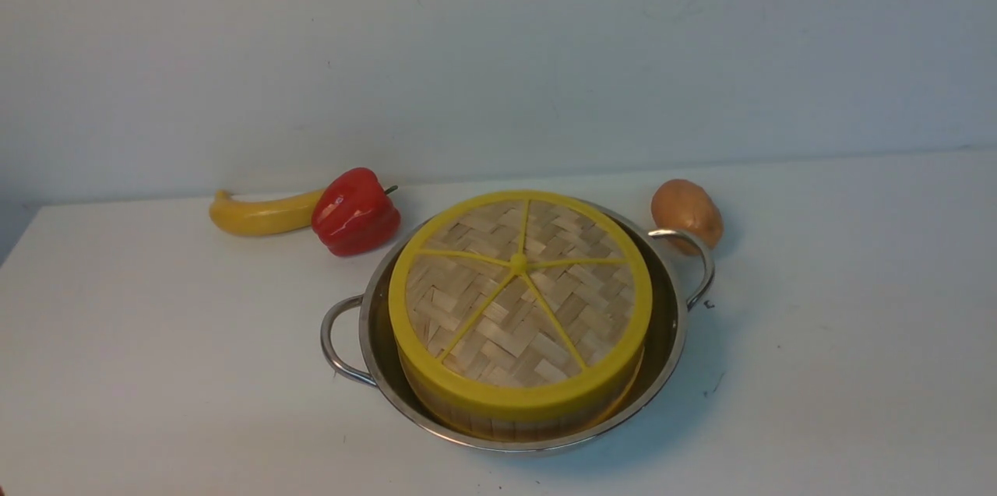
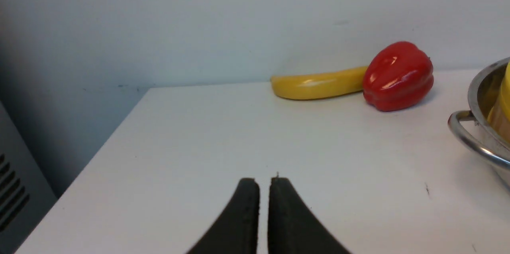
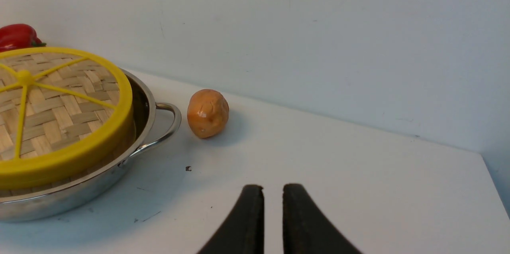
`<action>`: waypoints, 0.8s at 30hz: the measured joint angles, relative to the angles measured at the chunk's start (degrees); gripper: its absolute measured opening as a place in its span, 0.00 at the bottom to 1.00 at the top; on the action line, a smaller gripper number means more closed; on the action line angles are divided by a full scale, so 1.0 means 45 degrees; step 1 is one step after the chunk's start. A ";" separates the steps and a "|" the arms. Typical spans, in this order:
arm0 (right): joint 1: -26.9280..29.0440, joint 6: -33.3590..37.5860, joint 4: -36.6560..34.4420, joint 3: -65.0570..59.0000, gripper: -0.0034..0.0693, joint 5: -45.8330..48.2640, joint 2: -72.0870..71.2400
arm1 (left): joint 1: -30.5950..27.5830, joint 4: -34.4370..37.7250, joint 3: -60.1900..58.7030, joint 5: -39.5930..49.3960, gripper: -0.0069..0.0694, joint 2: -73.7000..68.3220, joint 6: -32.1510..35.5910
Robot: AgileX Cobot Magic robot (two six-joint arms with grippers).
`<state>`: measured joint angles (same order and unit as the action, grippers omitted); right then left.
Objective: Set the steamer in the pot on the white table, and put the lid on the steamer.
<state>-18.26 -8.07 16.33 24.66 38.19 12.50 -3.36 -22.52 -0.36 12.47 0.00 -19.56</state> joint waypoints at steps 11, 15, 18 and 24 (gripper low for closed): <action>0.0000 0.0000 0.0000 0.0000 0.22 0.0000 0.0000 | 0.0000 0.3170 0.0000 0.1318 0.17 0.0000 0.2165; 0.0000 0.0000 0.0000 0.0000 0.24 0.0000 0.0000 | 0.0000 0.3588 0.0000 0.1329 0.17 0.0000 0.3134; 0.0000 0.0000 0.0000 0.0000 0.25 0.0000 0.0000 | 0.0000 0.3576 0.0000 0.1329 0.18 0.0000 0.3290; 0.0000 0.0000 0.0000 0.0000 0.28 0.0000 0.0000 | 0.0000 0.3553 0.0000 0.1329 0.19 0.0000 0.3329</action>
<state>-18.26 -8.07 16.33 24.66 38.19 12.50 -3.36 -6.53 -0.36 18.45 0.00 -4.58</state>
